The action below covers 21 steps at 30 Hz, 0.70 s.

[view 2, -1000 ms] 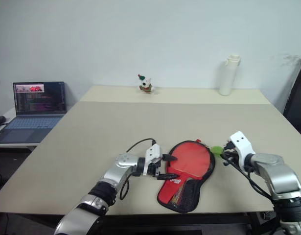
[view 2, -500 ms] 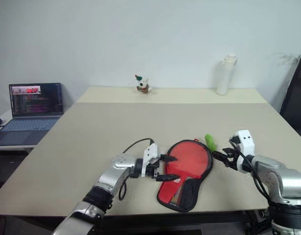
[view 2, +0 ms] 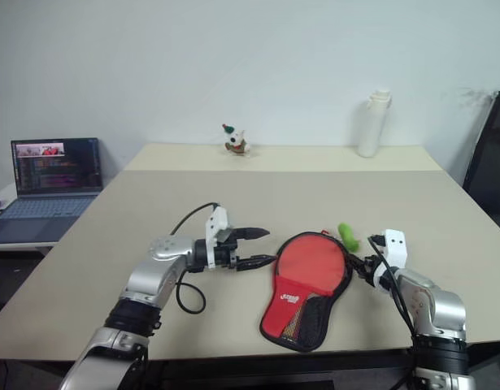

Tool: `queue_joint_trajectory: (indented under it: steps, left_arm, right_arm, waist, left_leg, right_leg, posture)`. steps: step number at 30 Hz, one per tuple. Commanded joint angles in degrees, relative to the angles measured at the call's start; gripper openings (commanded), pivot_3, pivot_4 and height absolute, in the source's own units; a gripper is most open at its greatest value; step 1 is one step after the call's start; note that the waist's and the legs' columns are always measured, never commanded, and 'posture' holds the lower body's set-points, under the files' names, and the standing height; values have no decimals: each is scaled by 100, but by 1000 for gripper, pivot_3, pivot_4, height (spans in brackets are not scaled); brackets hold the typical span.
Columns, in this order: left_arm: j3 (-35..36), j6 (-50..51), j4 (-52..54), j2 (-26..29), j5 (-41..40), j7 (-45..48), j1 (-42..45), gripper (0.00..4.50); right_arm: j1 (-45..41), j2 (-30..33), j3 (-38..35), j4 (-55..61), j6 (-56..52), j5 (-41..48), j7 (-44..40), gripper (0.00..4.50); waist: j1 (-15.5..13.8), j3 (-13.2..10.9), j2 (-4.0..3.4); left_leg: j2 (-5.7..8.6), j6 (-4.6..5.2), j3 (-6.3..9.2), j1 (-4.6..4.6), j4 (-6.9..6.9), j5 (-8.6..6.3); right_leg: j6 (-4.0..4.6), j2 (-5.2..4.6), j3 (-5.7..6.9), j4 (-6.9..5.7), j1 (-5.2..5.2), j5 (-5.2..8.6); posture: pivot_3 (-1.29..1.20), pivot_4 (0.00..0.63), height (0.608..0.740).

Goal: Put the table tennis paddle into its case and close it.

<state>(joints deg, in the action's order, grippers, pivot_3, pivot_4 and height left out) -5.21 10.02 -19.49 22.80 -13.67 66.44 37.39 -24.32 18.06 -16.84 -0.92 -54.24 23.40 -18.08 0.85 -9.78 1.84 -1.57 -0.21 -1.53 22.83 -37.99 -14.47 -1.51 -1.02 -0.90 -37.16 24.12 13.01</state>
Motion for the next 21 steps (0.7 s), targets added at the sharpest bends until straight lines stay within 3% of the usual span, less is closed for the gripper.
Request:
queue_joint_trajectory:
  steps: [1,3,6,14,21]
  left_arm:
    - [173,-29,274,101,-132,-102,26,3931]
    - [186,-59,248,137,-133,-137,14,3931]
    - [196,-84,229,169,-136,-143,-12,3931]
    - [193,-100,232,180,-136,-171,-77,3931]
    - [162,-132,212,190,-113,-186,-74,3931]
  right_arm:
    - [-185,-158,77,-125,95,85,43,3422]
    - [-244,-201,117,-175,100,95,28,3422]
    - [-289,-222,247,-278,140,63,-27,2838]
    - [-556,-172,863,-647,576,-165,-376,129]
    - [-929,-203,1219,-1069,972,-374,-720,31]
  waist:
    - [43,0,0]
    - [80,0,0]
    - [100,0,0]
    - [110,0,0]
    - [259,0,0]
  left_leg:
    - [0,0,0,-2,0,0]
    - [-1,0,0,-2,0,0]
    - [-1,0,0,-2,1,0]
    - [-2,0,-1,-4,1,0]
    - [-9,0,-11,-16,1,0]
  right_leg:
    - [0,0,0,-2,0,0]
    - [0,0,-1,-4,0,0]
    - [0,0,-2,-3,0,0]
    - [0,1,-4,-4,0,0]
    - [9,16,-15,-8,0,-6]
  posture:
    - [0,150,740]
    - [0,150,740]
    - [0,150,740]
    - [0,150,740]
    - [0,150,740]
